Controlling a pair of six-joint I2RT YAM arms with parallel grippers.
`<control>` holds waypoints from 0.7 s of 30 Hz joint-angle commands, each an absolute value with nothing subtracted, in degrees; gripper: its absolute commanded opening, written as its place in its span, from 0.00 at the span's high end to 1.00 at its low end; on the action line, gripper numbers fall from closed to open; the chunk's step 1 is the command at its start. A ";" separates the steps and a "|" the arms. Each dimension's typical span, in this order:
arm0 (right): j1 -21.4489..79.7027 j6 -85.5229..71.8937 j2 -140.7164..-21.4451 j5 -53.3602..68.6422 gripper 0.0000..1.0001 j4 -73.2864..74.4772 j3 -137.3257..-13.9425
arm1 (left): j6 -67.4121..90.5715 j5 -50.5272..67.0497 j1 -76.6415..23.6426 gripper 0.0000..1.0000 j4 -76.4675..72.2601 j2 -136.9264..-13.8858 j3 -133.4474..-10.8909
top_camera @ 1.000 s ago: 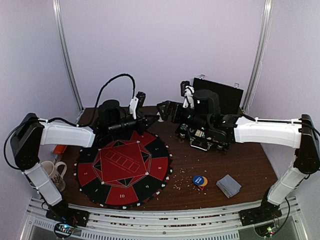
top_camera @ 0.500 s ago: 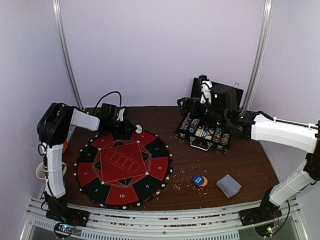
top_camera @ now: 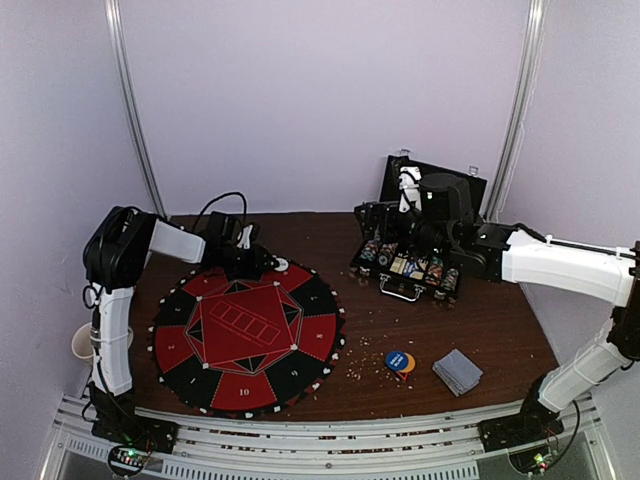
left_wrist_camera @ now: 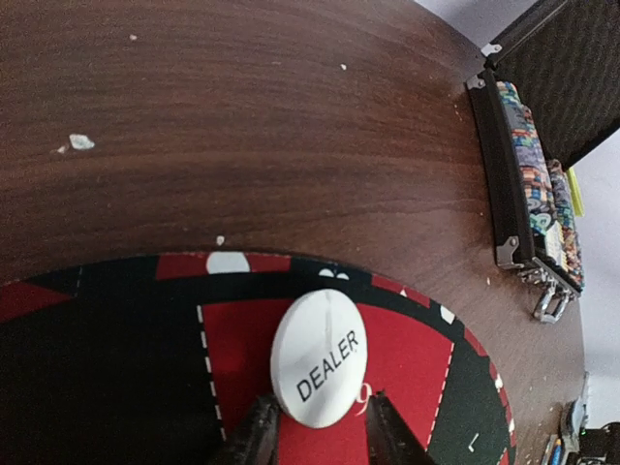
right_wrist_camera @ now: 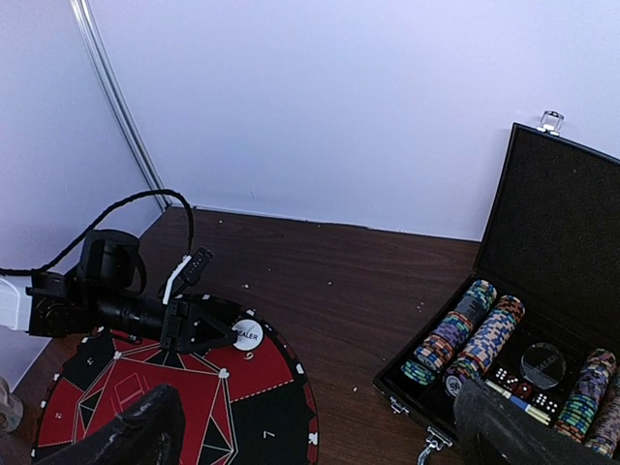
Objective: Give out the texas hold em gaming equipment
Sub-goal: Place the dealer button in position 6.
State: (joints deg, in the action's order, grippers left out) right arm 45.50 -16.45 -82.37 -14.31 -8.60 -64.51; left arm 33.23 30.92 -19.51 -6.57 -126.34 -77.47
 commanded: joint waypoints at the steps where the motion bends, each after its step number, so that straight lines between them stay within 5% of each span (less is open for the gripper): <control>1: 45.66 -14.62 -82.61 -12.98 0.00 -5.44 -67.07 | 31.00 25.63 -19.86 0.62 -2.22 -124.52 -77.55; 10: 45.46 -12.53 -87.32 -5.08 0.00 22.77 -77.53 | 23.27 17.17 -21.44 0.31 4.51 -115.82 -77.57; 14: 45.14 -15.24 -89.13 -2.65 0.02 35.60 -77.41 | 22.31 13.42 -22.27 0.28 4.31 -110.15 -74.73; 21: 42.72 -22.93 -85.81 2.74 0.21 39.46 -65.61 | 18.21 14.76 -28.03 0.26 3.28 -101.02 -71.06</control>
